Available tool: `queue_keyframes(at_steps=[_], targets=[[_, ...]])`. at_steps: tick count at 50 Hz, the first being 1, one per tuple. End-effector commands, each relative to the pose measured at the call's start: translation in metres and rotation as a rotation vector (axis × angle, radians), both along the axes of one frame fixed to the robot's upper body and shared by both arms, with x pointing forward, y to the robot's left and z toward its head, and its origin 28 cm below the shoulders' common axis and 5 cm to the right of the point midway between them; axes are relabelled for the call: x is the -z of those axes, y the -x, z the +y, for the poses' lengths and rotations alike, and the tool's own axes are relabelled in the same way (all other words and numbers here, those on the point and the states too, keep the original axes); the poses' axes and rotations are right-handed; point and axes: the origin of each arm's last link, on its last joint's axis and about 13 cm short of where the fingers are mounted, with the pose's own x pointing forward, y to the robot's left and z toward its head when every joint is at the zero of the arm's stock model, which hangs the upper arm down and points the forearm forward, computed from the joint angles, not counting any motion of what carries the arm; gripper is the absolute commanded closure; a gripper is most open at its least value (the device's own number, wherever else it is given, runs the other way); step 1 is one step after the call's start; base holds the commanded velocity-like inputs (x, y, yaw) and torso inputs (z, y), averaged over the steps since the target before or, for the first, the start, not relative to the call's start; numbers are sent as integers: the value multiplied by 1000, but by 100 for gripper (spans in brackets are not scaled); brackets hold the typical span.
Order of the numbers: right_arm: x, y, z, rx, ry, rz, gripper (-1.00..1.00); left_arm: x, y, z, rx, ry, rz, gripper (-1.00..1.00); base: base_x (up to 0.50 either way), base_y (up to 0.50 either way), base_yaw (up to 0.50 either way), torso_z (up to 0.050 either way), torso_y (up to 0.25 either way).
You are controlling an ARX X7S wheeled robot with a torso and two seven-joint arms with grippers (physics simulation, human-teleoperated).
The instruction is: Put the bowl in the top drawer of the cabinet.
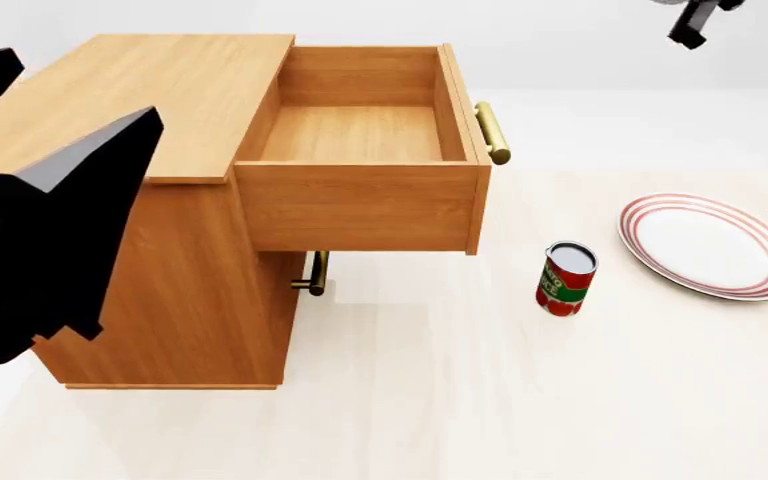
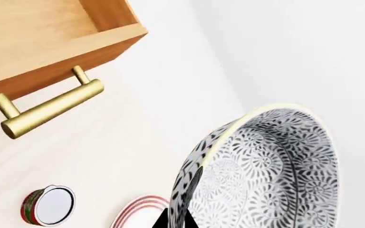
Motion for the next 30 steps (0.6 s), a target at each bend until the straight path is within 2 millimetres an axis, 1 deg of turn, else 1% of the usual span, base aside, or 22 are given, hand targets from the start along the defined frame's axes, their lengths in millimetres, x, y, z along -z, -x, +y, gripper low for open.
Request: queue_keyframes(at_steps=[1, 5, 15, 22, 25, 30], targets=[[-32, -7, 37, -203, 112, 1, 100, -5, 6, 1, -37, -13, -3, -100, 0, 0, 0, 0, 0], [-36, -7, 48, -256, 130, -8, 100, -8, 10, 2, -57, -21, -2, -100, 0, 0, 0, 0, 0], [-28, -19, 89, -455, 87, 41, 100, -10, 17, 3, -82, -29, 1, -100, 0, 0, 0, 0, 1], [-26, -21, 111, -561, 87, 67, 100, -10, 21, 3, -94, -30, 2, -100, 0, 0, 0, 0, 0], [-26, -22, 117, -602, 87, 80, 100, -9, 22, 4, -98, -33, 2, -100, 0, 0, 0, 0, 0], [-29, -20, 123, -660, 99, 90, 100, -10, 28, 5, -124, -28, -8, -100, 0, 0, 0, 0, 0]])
